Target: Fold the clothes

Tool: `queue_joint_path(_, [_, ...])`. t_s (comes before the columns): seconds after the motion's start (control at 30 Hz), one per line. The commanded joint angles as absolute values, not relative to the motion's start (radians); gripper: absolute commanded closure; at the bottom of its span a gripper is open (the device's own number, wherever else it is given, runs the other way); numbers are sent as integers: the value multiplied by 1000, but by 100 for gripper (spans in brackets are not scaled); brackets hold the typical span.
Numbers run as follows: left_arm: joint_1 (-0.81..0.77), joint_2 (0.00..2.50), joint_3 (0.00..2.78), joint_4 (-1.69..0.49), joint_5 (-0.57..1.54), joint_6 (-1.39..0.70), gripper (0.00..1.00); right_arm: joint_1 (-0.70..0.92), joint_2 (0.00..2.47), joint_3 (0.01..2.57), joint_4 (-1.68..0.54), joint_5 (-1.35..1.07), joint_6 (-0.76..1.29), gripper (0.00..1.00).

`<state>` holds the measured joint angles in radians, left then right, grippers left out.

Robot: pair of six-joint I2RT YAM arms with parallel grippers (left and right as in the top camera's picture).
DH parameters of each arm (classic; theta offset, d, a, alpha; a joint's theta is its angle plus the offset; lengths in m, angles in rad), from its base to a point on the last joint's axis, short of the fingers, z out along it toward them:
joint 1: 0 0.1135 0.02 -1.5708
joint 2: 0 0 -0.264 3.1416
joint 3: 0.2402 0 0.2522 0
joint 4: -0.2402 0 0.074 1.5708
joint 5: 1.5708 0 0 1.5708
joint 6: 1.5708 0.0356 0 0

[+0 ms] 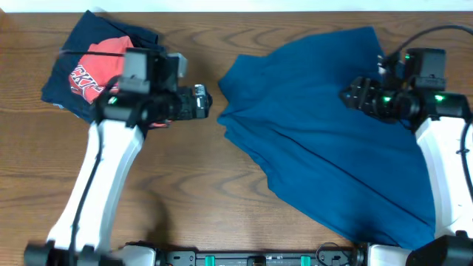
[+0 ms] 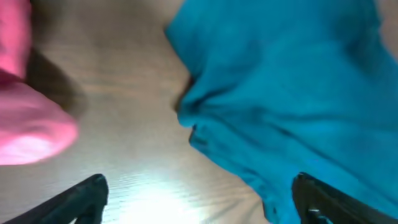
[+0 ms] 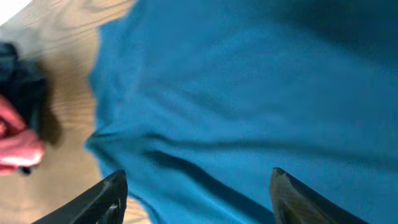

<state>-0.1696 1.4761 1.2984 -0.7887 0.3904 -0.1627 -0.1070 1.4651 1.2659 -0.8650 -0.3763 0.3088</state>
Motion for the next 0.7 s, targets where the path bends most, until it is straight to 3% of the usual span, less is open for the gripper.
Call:
queue_joint_path(0.0, [-216, 1596, 1307, -800, 438, -160, 16, -159, 1469, 1247, -881, -308, 299, 28])
queue_joint_path(0.33, [-379, 1890, 1307, -783, 347, -162, 46, -230, 1494, 1242, -912, -233, 299, 24])
queue_joint_path(0.67, [-392, 1985, 1295, -741, 349, -204, 46, -250, 1583, 1241, -912, -205, 313, 23])
